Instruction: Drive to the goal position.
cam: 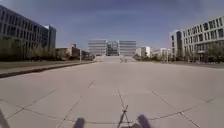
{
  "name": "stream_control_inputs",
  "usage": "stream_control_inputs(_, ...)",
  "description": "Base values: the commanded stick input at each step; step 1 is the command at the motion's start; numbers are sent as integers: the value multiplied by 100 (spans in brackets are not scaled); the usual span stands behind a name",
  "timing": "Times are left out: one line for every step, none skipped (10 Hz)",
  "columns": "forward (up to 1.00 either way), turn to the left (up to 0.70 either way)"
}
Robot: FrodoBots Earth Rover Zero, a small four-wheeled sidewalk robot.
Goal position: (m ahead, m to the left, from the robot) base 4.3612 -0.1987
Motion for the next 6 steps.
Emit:
stream_control_inputs(70,0)
stream_control_inputs(70,0)
stream_control_inputs(70,0)
stream_control_inputs(70,0)
stream_control_inputs(70,0)
stream_control_inputs(70,0)
